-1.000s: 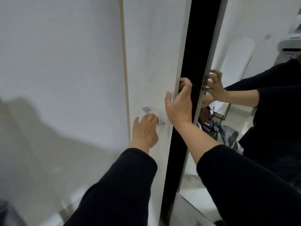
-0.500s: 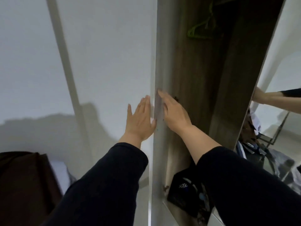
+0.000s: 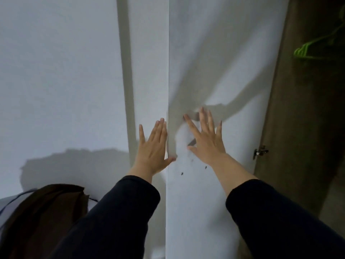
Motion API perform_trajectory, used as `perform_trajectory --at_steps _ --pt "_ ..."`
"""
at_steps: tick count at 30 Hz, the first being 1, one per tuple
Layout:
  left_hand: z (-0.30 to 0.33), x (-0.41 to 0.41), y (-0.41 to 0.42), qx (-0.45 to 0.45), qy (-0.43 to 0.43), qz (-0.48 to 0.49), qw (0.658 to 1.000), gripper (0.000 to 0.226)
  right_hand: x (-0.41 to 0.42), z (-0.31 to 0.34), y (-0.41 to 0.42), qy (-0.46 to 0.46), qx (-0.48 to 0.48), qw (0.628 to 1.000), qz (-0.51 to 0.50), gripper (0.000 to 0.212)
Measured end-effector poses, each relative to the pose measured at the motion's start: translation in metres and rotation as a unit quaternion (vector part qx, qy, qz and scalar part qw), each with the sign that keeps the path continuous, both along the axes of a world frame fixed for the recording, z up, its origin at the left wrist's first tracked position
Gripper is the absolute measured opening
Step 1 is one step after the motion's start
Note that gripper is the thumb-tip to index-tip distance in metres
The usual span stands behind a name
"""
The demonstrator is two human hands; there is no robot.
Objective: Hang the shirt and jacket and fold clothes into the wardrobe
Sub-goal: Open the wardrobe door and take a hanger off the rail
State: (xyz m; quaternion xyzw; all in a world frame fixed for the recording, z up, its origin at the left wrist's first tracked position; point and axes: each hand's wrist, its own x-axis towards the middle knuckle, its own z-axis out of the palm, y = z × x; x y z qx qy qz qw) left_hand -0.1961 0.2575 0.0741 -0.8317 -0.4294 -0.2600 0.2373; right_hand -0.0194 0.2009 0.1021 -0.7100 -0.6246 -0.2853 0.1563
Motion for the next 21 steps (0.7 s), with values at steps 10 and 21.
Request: perform_trajectory --at_steps 10,21 --pt "0.023 0.016 0.077 0.016 -0.015 0.081 0.996 0.122 0.033 0.006 0.074 -0.006 0.024 1.000 -0.007 0.110" --pt "0.025 0.026 0.138 0.022 0.003 0.077 0.997 0.119 0.043 0.005 0.121 -0.026 0.032 0.999 -0.032 0.107"
